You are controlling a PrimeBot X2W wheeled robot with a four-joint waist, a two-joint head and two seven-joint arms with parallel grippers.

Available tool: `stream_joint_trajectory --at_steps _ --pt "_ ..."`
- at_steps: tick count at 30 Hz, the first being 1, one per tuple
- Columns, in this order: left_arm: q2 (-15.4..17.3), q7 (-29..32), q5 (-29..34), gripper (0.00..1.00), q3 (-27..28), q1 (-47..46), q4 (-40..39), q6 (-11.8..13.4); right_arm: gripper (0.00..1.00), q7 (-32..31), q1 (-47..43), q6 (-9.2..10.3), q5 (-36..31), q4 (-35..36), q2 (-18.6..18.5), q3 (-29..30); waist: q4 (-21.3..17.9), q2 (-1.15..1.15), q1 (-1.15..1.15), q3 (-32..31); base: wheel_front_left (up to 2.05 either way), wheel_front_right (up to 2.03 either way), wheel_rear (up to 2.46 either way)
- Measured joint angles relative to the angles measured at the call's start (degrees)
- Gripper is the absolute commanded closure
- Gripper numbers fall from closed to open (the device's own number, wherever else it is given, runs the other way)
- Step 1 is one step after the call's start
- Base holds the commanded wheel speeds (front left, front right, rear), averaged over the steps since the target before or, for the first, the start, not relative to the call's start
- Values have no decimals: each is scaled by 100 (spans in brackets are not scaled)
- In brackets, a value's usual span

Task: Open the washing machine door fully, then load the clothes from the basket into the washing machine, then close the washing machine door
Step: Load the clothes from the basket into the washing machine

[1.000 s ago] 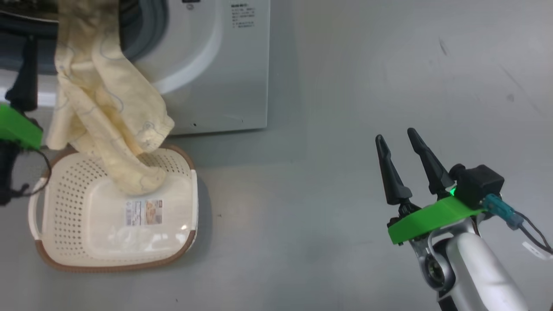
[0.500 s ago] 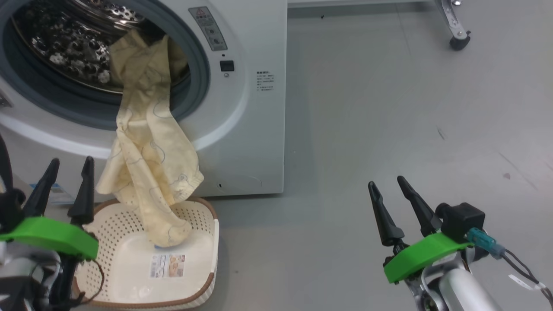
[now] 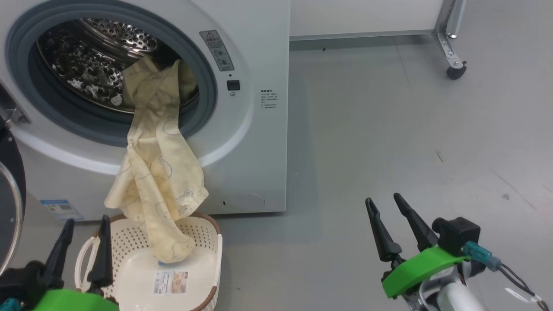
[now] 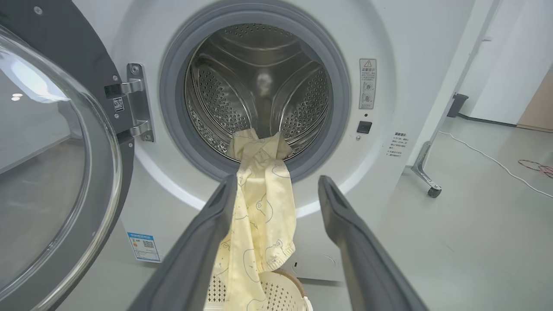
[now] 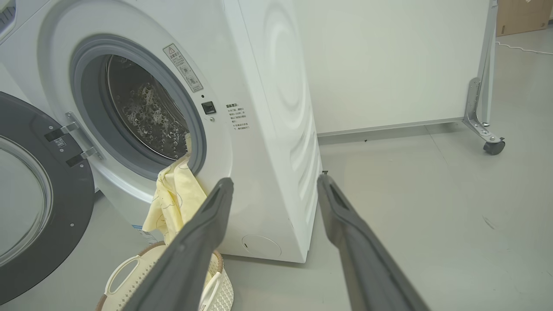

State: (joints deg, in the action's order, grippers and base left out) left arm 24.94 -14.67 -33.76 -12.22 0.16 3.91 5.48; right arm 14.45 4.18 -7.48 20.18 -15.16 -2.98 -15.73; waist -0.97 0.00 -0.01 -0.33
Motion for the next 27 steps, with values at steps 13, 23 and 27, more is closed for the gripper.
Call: stream_joint_trajectory --at_steps 13,23,27 --pt "-372 0 556 0 121 150 36 -233 0 0 -9 0 52 3 0 -9 -15 0 0 18 0 0 0" --pt "-501 0 765 0 261 149 183 -394 0 0 -16 0 101 4 0 -10 -52 0 1 43 0 0 0" --pt "-553 0 805 0 282 149 218 -403 0 0 -16 0 101 5 0 -10 -55 0 1 44 0 0 0"
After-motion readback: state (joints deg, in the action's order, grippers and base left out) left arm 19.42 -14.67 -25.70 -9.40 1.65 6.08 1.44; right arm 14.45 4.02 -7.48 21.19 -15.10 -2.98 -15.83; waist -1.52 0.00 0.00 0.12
